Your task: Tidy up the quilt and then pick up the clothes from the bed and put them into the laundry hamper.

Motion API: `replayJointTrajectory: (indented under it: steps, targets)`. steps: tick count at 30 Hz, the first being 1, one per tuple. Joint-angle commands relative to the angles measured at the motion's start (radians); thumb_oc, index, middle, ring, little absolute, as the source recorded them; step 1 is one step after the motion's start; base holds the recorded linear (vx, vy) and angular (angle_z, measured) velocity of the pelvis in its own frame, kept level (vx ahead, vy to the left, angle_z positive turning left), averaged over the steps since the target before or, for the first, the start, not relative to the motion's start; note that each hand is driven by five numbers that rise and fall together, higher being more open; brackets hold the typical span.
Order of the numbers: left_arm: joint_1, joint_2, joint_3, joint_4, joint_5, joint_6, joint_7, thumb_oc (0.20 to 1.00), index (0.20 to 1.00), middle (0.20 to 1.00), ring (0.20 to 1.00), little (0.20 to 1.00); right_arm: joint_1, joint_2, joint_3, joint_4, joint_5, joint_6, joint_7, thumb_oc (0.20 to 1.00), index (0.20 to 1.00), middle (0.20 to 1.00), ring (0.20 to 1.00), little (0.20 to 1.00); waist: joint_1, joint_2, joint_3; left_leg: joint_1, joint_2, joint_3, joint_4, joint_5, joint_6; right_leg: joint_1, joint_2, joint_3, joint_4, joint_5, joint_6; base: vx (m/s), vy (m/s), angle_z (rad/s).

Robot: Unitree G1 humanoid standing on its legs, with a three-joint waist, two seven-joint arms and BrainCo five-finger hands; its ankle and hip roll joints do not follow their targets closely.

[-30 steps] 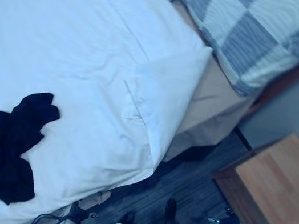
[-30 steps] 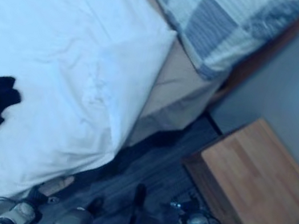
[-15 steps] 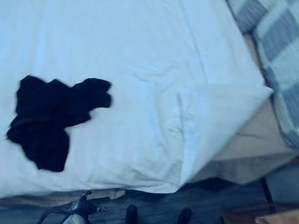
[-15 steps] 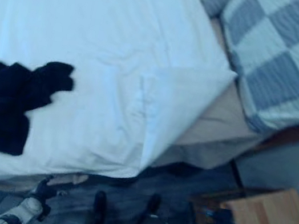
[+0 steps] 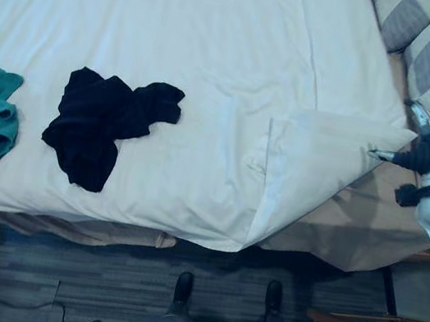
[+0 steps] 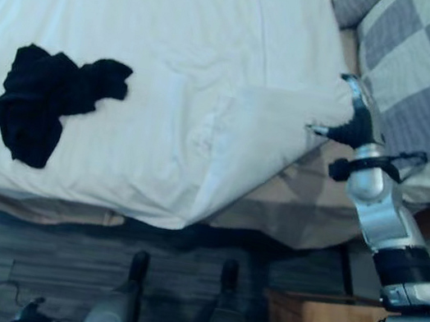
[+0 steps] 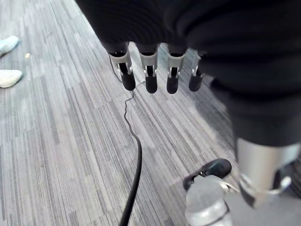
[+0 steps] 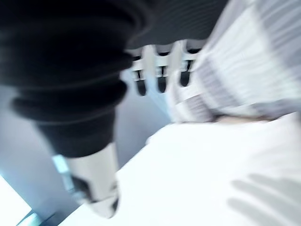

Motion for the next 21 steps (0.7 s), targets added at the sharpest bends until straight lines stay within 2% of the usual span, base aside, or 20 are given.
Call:
replayJointTrajectory:
  steps: [1,3,10,11,12,13,14,15,16,17,18,19,21]
  targets:
    - [-0.103,0.104,-0.009,-0.009,-0.03,-0.026,0.037,1.0,1.0,1.0,1.0,1.0,-0.168,-0.019,0.049,0.037,-0.028,-0.021,-0.016,1.0,1.0,1.0,1.0,1.0,0.028,-0.092,0.04,0.01,-0.042,0.005,0.036,-0.046,-0.013,-0.01,-0.049,0.003,0.1,-0.158,0.014,-0.04,-0.074,-0.1]
    - [-0.126,0.11,-0.047,-0.04,-0.045,-0.038,0.05,1.0,1.0,1.0,1.0,1.0,-0.322,-0.011,0.163,0.093,-0.034,-0.015,-0.026,1.0,1.0,1.0,1.0,1.0,0.049,-0.083,0.081,-0.018,-0.036,0.0,0.019,-0.018,-0.021,-0.052,-0.039,-0.006,0.112,-0.153,0.008,-0.06,-0.09,0.07]
    - [-0.153,0.104,-0.096,-0.052,-0.049,-0.038,0.063,1.0,1.0,1.0,1.0,1.0,-0.445,0.034,0.27,0.219,-0.005,-0.008,-0.033,1.0,1.0,1.0,1.0,1.0,0.067,-0.055,0.14,-0.084,-0.026,-0.011,-0.023,0.029,-0.031,-0.144,-0.032,-0.019,0.142,-0.151,0.009,-0.04,-0.041,0.12]
    - [-0.164,0.098,-0.111,-0.039,-0.032,-0.03,0.068,1.0,1.0,1.0,1.0,1.0,-0.449,0.045,0.286,0.218,-0.006,-0.012,-0.032,0.52,0.52,0.52,0.52,0.52,0.068,-0.046,0.159,-0.1,-0.025,-0.017,-0.026,0.035,-0.032,-0.168,-0.031,-0.018,0.159,-0.154,0.009,-0.07,0.006,0.12]
    - [-0.183,0.086,-0.13,-0.02,-0.012,-0.02,0.072,1.0,1.0,1.0,1.0,1.0,-0.466,0.047,0.316,0.235,-0.023,-0.015,-0.029,0.2,0.2,0.2,0.2,0.2,0.065,-0.04,0.173,-0.113,-0.026,-0.021,-0.024,0.039,-0.032,-0.189,-0.029,-0.018,0.181,-0.161,0.008,-0.09,0.019,0.11]
    - [-0.2,0.075,-0.141,-0.018,-0.003,-0.017,0.076,1.0,1.0,1.0,1.0,1.0,-0.463,0.046,0.323,0.263,-0.032,-0.015,-0.036,0.2,0.2,0.2,0.2,0.2,0.063,-0.038,0.185,-0.114,-0.026,-0.025,-0.02,0.041,-0.03,-0.19,-0.027,-0.019,0.196,-0.168,0.007,-0.07,0.024,0.04]
    - [-0.208,0.066,-0.145,-0.039,-0.003,-0.017,0.082,1.0,1.0,1.0,1.0,1.0,-0.409,0.046,0.282,0.271,-0.021,-0.014,-0.049,0.2,0.2,0.2,0.2,0.2,0.059,-0.036,0.19,-0.107,-0.028,-0.031,-0.014,0.036,-0.026,-0.183,-0.028,-0.021,0.204,-0.174,0.007,-0.05,0.031,0.06]
    - [-0.213,0.064,-0.145,-0.065,-0.001,-0.02,0.093,1.0,1.0,1.0,1.0,1.0,-0.341,0.046,0.227,0.26,-0.009,-0.014,-0.06,0.2,0.2,0.2,0.2,0.2,0.054,-0.037,0.191,-0.104,-0.029,-0.033,-0.007,0.031,-0.024,-0.177,-0.03,-0.023,0.205,-0.177,0.007,-0.02,0.035,0.14]
    - [-0.211,0.052,-0.124,-0.105,-0.011,-0.018,0.1,1.0,1.0,1.0,1.0,1.0,-0.135,0.045,0.058,0.229,-0.004,-0.015,-0.095,0.2,0.2,0.2,0.2,0.2,0.036,-0.039,0.184,-0.096,-0.032,-0.038,0.006,0.019,-0.021,-0.159,-0.031,-0.026,0.2,-0.184,0.006,-0.01,0.025,0.24]
    - [-0.21,0.054,-0.127,-0.106,-0.011,-0.018,0.099,1.0,1.0,1.0,1.0,1.0,-0.128,0.045,0.052,0.225,-0.006,-0.014,-0.095,0.2,0.2,0.2,0.2,0.2,0.039,-0.04,0.184,-0.096,-0.032,-0.038,0.006,0.018,-0.021,-0.158,-0.031,-0.026,0.2,-0.184,0.006,0.01,0.009,0.26]
    - [-0.207,0.049,-0.116,-0.111,-0.013,-0.017,0.102,1.0,1.0,1.0,1.0,1.0,-0.044,0.055,-0.022,0.219,-0.006,-0.011,-0.114,0.423,0.423,0.423,0.423,0.423,0.032,-0.042,0.179,-0.084,-0.032,-0.036,0.007,0.01,-0.02,-0.144,-0.032,-0.027,0.199,-0.189,0.006,0.01,0.003,0.26]
    - [-0.208,0.047,-0.111,-0.112,-0.012,-0.014,0.102,1.0,1.0,1.0,1.0,1.0,0.022,0.07,-0.084,0.21,-0.009,-0.006,-0.133,1.0,1.0,1.0,1.0,1.0,0.028,-0.047,0.169,-0.081,-0.032,-0.034,0.007,0.008,-0.019,-0.138,-0.032,-0.027,0.192,-0.186,0.007,0.03,0.005,0.2]
    - [-0.209,0.034,-0.098,-0.098,0.001,-0.004,0.106,1.0,1.0,1.0,1.0,1.0,0.14,0.117,-0.206,0.202,-0.019,0.0,-0.192,1.0,1.0,1.0,1.0,1.0,0.009,-0.057,0.148,-0.06,-0.032,-0.029,0.006,-0.006,-0.018,-0.114,-0.032,-0.023,0.179,-0.185,0.007,0.04,0.005,0.04]
